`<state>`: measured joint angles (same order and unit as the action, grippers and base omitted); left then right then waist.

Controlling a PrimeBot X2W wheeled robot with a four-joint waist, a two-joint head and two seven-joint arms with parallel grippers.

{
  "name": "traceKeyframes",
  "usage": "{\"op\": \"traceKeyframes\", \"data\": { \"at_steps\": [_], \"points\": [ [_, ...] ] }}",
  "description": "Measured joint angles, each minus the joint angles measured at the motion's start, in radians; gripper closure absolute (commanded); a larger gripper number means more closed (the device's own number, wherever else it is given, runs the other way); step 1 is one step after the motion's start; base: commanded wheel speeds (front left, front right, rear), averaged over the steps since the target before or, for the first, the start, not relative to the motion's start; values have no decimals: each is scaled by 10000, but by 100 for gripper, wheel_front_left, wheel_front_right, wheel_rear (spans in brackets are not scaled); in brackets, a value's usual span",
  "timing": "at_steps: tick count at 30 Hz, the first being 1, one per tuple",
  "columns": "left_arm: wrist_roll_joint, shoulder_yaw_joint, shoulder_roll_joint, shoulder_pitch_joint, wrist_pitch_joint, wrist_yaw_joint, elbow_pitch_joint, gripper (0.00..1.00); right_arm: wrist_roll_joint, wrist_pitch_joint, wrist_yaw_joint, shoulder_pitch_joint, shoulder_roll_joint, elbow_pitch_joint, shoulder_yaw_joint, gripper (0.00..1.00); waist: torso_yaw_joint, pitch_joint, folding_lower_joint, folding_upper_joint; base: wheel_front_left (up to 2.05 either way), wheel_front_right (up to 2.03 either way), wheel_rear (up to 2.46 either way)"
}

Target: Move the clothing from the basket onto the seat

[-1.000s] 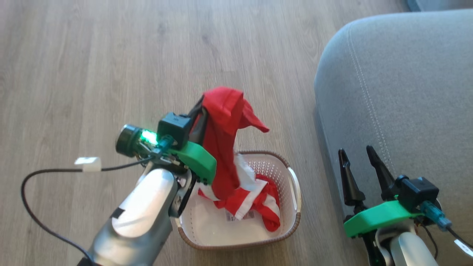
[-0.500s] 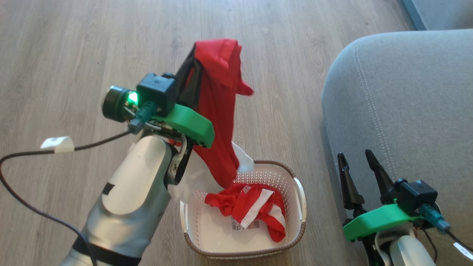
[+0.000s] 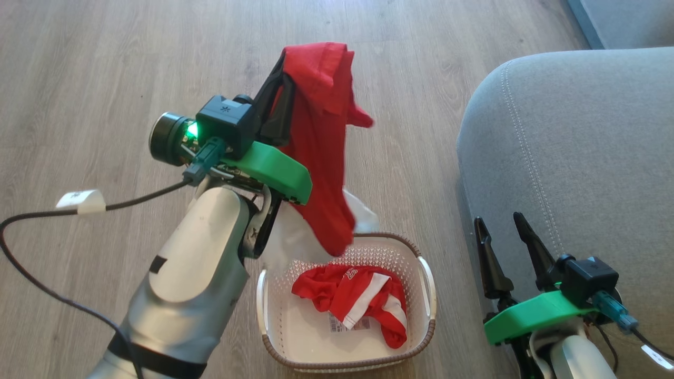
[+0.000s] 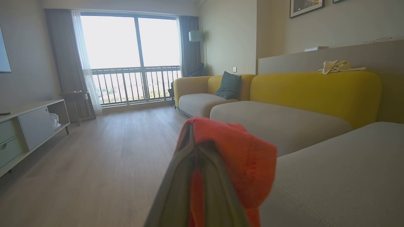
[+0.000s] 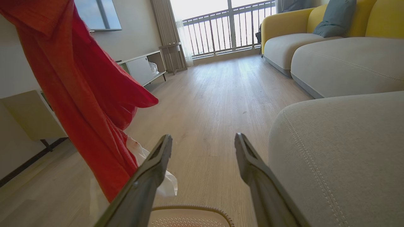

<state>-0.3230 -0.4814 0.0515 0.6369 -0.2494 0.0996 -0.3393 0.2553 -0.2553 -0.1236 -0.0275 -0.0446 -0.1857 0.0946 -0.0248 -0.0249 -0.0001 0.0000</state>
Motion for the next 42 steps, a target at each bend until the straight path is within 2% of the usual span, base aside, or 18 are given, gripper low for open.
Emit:
{"op": "traceKeyframes", "data": {
  "at_steps": [7, 26, 42],
  "points": [
    [0, 10, -40, -22, 0, -8, 155, 100, -2, 0, 0, 12, 0, 42, 46, 0, -20, 66, 0, 0, 0, 0, 0],
    [-161, 234, -105, 185, -29, 96, 1998, 100, 10, 0, 0, 208, 0, 27, 178, 0, -59, 232, 0, 0, 0, 0, 0],
    [-299, -382, -113, 343, -31, 176, 2222, 100, 6, 0, 0, 209, 0, 88, 426, 0, -100, 264, 0, 0, 0, 0, 0]
  ]
}}
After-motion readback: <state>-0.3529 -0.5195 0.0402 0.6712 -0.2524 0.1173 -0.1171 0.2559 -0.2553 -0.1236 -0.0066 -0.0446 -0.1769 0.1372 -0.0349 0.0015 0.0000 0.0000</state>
